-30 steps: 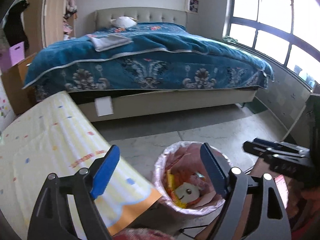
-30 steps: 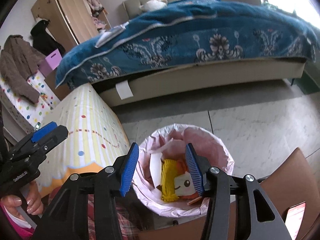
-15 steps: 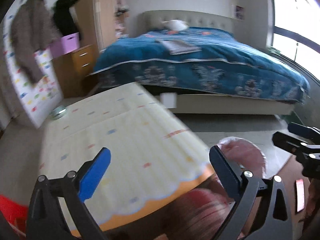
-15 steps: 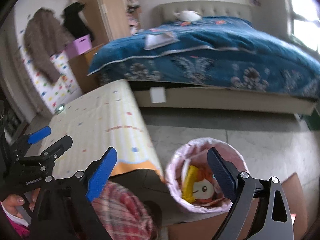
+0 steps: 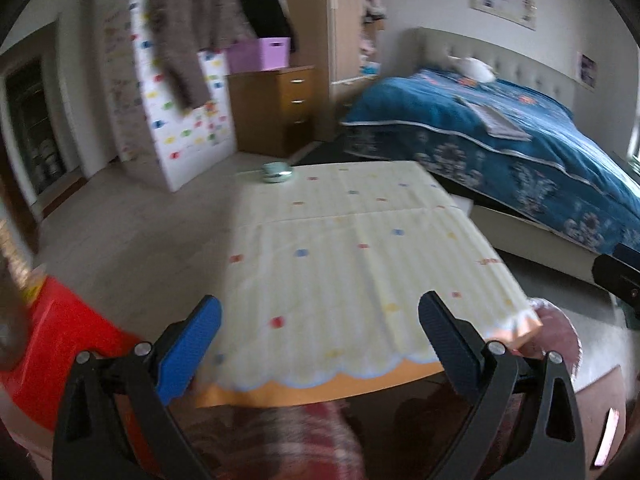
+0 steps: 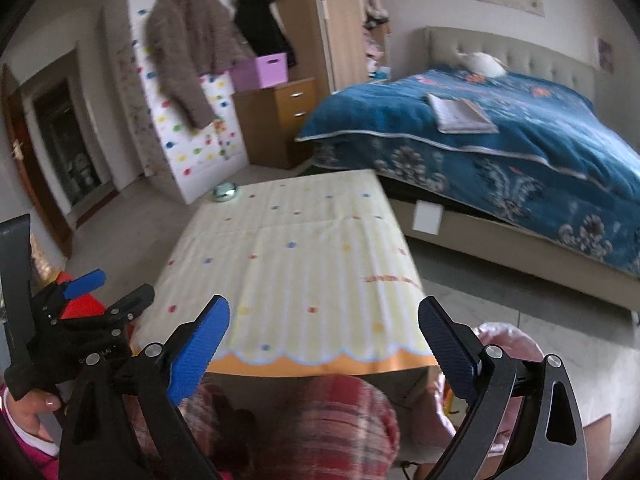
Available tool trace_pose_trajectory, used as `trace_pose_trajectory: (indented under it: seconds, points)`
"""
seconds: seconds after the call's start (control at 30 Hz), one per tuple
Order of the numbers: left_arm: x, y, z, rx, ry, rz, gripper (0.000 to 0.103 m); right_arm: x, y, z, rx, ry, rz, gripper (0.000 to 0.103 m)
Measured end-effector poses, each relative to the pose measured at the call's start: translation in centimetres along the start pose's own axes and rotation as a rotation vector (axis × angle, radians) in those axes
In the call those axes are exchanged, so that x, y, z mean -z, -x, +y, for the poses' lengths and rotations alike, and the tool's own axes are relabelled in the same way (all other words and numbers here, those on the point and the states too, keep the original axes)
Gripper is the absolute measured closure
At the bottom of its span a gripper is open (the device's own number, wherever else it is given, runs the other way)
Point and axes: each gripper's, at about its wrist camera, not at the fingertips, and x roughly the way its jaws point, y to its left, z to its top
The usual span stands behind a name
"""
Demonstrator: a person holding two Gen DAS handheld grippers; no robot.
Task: Collect trash
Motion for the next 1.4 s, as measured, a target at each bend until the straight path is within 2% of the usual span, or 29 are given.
trace_pose_trajectory:
  seconds: [0.2, 0.4, 0.67, 0.93, 1.4]
  points:
    - [0.4, 1.8, 3.7, -0.082, 0.058, -0.001, 0.007, -0.9, -0.2, 5.5, -0.008, 0.083, -0.006, 0.008]
    - [0.2, 2.7, 4.9, -0.094, 0.072, -0.013, 0.007, -1.5, -0.4, 7.7, -0.027, 0.113, -0.002, 0.008]
    - [-0.3, 2.3, 4.1, -0.077, 0.055, -0.013, 0.007, -1.8, -0.6, 8.5, -0.022, 0.11, 0.011, 0.008]
    - [-0.3, 2.0, 3.9, -0.08, 0.054, -0.006, 0.007, -1.8, -0.9, 7.2, -0.025, 0.101, 0.018, 0.008]
    - [-0.4, 2.1, 3.8, -0.079, 0.051, -0.013, 0.007, -1.8, -0.8, 7.1, -0.023, 0.099, 0.018, 0.008]
